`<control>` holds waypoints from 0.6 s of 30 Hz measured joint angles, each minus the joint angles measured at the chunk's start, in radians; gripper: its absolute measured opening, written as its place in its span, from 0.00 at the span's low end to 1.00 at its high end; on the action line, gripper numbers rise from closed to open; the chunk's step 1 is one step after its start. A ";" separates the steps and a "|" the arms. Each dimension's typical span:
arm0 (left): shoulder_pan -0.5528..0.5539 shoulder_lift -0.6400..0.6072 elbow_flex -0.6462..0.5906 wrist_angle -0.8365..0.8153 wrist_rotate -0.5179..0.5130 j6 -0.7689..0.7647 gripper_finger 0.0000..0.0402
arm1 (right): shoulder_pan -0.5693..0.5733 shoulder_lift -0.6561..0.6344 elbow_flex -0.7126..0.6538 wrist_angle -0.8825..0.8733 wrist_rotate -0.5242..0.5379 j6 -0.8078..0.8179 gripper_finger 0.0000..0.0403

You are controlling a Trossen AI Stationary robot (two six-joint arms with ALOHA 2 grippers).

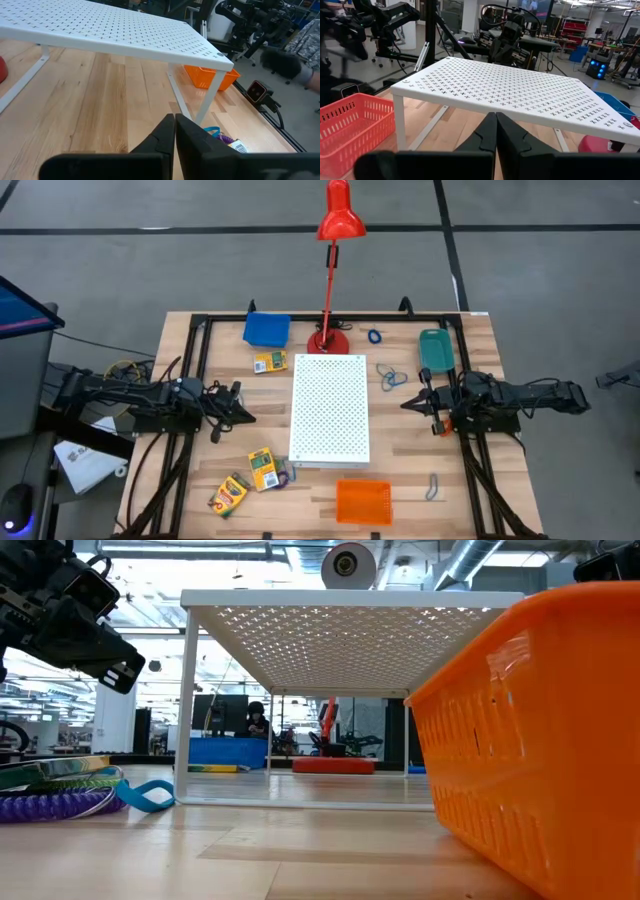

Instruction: Pick & Place Office Desk Supplies

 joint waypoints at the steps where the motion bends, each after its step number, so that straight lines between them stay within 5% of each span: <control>1: 0.000 0.000 0.000 0.000 0.000 0.000 0.02 | 0.000 0.000 0.000 0.000 0.000 0.000 0.00; 8: 0.000 0.000 0.000 0.005 0.000 0.033 0.02 | -0.012 0.000 0.010 -0.001 0.026 -0.073 0.00; 18: 0.000 0.000 0.000 0.028 0.000 0.075 0.02 | -0.025 0.000 0.017 -0.001 0.044 0.064 0.00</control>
